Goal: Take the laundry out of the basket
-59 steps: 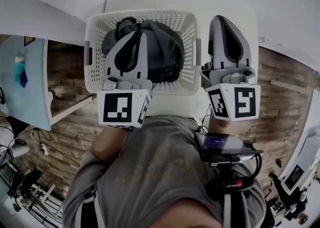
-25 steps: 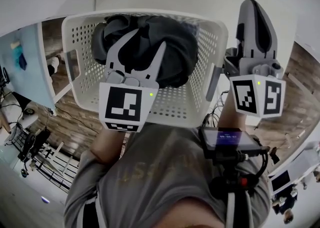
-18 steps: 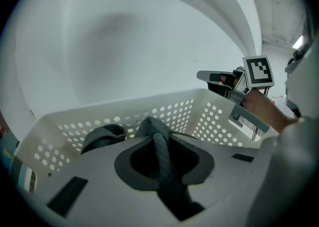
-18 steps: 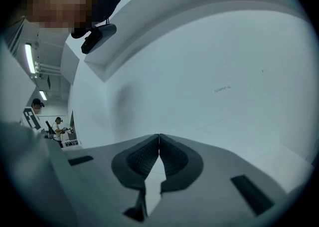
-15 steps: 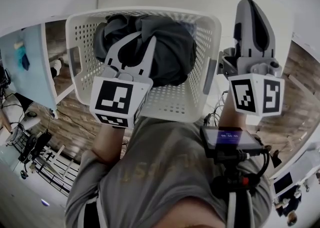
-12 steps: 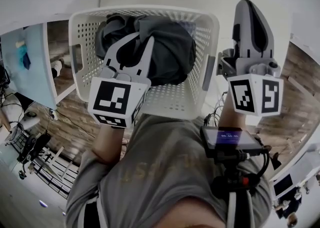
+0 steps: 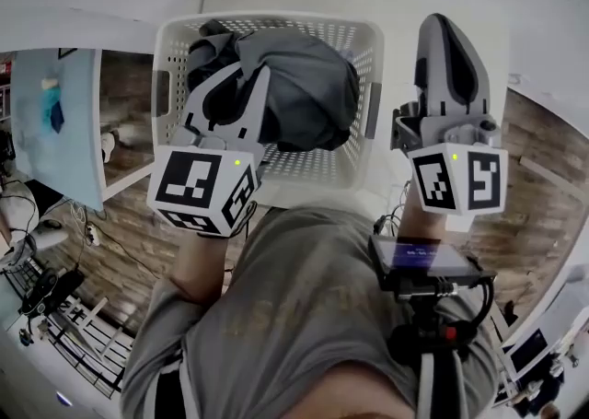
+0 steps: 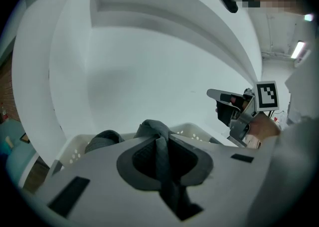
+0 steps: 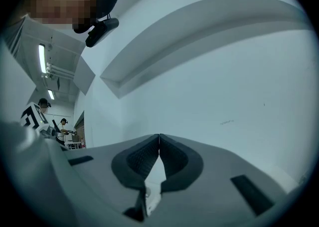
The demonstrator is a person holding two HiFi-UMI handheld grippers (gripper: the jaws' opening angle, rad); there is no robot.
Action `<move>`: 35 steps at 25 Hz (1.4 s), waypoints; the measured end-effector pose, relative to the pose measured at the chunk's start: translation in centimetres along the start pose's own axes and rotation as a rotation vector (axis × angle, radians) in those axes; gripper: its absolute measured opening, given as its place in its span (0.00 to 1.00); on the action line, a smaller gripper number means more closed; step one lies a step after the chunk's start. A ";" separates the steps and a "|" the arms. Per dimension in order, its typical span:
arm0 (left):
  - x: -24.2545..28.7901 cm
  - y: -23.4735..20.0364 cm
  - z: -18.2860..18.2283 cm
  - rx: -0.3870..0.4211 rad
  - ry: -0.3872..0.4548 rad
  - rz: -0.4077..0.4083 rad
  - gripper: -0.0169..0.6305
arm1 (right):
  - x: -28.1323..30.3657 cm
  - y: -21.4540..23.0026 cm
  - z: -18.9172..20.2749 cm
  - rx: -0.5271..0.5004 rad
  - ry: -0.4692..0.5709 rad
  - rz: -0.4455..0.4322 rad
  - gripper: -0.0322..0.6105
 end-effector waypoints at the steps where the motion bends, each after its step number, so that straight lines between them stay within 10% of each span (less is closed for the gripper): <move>1: -0.5 0.3 -0.5 0.001 0.023 0.006 0.09 | -0.4 -0.2 -0.6 -0.009 0.009 0.002 0.06; 18: -9.8 5.3 -8.5 0.073 0.357 0.179 0.09 | -10.2 -6.2 -9.1 -0.158 0.150 0.079 0.06; 35: -14.4 11.3 -9.5 0.163 0.457 0.329 0.09 | -19.7 -5.8 -9.9 -0.184 0.170 0.257 0.06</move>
Point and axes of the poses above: the fingertips, and each gripper's own axes: x forward along the fingers, y to its right, z out of its underside, the point moved 3 cm from there along -x, backward along the fingers, and after that the axes turned 14 degrees about -x, right-handed, at the moved point
